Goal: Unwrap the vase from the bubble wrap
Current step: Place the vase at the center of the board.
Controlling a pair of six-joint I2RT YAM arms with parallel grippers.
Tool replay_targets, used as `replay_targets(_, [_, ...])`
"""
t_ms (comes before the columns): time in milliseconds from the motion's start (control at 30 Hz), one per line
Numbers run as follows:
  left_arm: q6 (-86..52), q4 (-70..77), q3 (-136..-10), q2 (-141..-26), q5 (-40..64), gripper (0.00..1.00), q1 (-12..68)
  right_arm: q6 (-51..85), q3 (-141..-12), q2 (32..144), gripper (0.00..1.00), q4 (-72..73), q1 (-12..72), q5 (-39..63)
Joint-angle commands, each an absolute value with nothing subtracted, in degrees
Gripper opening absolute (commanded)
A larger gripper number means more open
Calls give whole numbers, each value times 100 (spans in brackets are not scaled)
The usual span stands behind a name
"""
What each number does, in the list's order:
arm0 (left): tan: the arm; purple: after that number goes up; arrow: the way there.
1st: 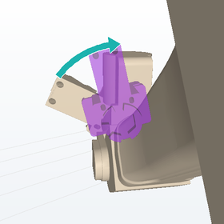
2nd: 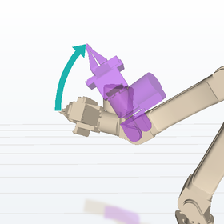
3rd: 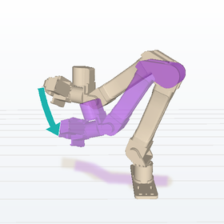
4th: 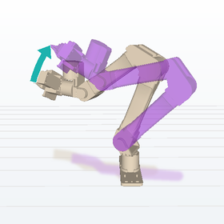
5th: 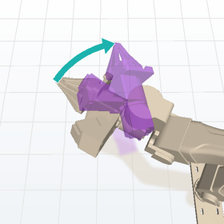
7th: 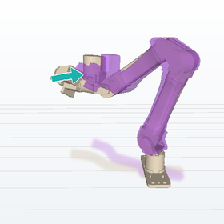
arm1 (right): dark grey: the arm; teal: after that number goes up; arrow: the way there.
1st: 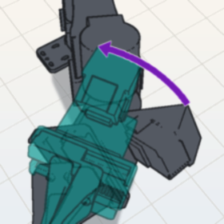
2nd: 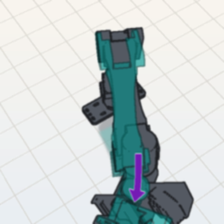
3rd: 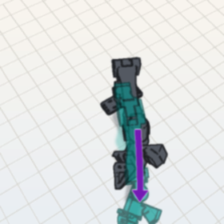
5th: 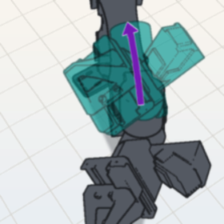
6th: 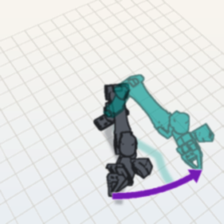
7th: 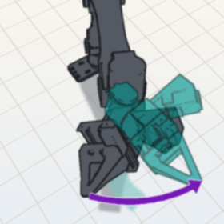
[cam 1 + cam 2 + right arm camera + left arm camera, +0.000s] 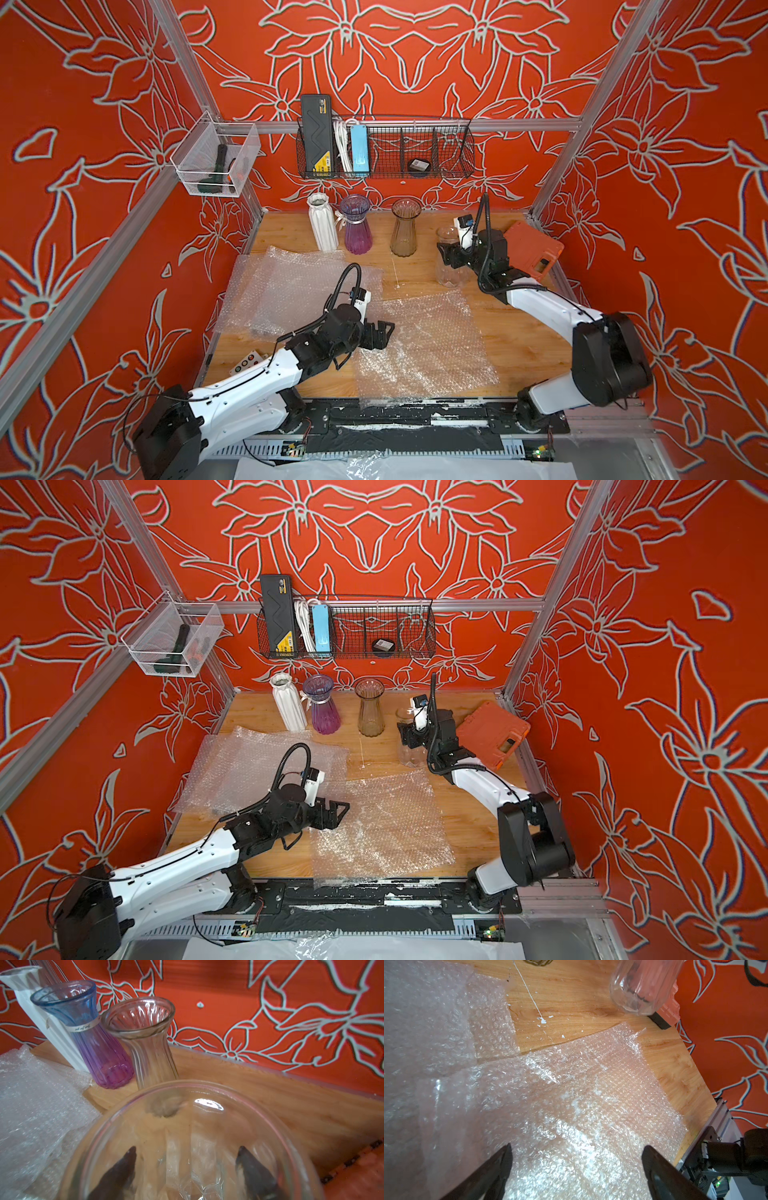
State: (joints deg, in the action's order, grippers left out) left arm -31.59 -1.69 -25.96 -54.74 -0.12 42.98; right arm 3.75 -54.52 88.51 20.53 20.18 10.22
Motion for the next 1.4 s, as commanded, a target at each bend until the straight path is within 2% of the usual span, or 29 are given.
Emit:
replay_targets(0, [-3181,-131,-2732,-5541,23,95,4206,122,-5975,9112,0,3851,1961,1187])
replay_targets(267, [-3084,-18,-2850,-5836,154,95,4004,306,-6208,10274,0,5315,1836,1035])
replay_targets(700, [-2992,120,-2857,-6096,393,95,3736,282,-6574,11305,0,6046,1728,703])
replay_targets(867, [-3034,263,-2866,-6216,406,94,3710,309,-6548,11554,0,6232,1714,908])
replay_targets(900, [-3044,280,-2862,-6203,388,94,3709,299,-6532,11573,4,6239,1714,876])
replay_targets(1000, [-3091,372,-2786,-6031,298,94,3716,281,-6486,11628,26,6297,1714,884])
replay_targets(1233, [-3120,361,-2799,-5894,186,96,3713,325,-6369,11527,66,6221,1714,828])
replay_targets(1267, [-3119,353,-2823,-5927,210,96,3709,324,-6347,11499,74,6206,1714,777])
replay_targets(1300, [-3113,352,-2843,-5947,219,96,3716,319,-6322,11483,91,6189,1714,741])
replay_targets(1333, [-3119,360,-2856,-5967,228,96,3714,300,-6292,11432,98,6183,1714,719])
replay_targets(1367, [-3119,376,-2866,-5986,215,96,3710,280,-6255,11394,98,6181,1714,713])
